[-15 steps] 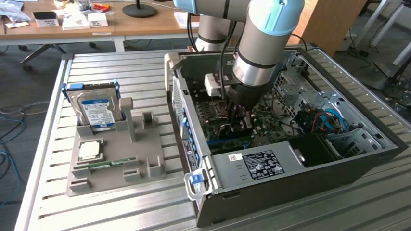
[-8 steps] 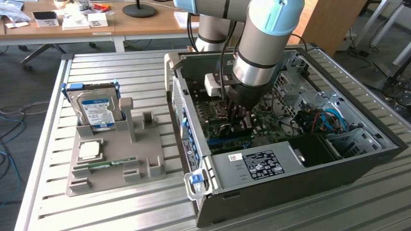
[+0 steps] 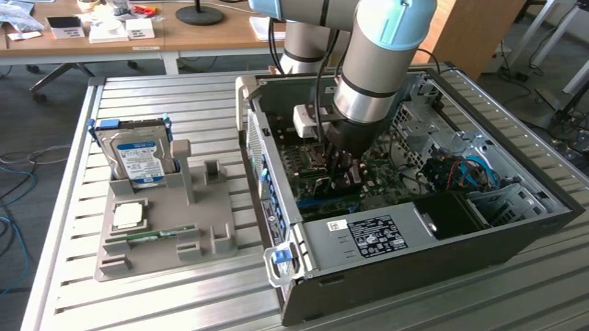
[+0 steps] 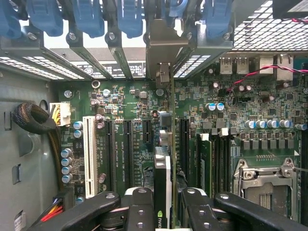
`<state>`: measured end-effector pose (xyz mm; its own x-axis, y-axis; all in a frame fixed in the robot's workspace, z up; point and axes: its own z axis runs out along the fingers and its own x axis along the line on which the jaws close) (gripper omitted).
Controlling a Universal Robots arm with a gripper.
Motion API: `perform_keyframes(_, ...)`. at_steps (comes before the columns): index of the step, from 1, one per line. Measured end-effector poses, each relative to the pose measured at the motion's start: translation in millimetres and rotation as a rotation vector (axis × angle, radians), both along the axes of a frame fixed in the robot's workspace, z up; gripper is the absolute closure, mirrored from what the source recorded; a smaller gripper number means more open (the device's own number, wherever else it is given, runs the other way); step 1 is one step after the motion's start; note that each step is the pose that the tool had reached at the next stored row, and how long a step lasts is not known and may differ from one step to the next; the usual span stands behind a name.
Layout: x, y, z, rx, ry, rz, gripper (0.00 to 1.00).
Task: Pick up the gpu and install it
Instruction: 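Insert the gpu into the slot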
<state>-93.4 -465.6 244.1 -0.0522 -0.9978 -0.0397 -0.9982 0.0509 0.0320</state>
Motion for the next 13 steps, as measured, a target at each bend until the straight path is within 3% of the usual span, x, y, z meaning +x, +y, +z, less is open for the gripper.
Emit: perform_keyframes(13,0.1,0.0,-1.7,-0.0001,0.0001,0.0,0.73)
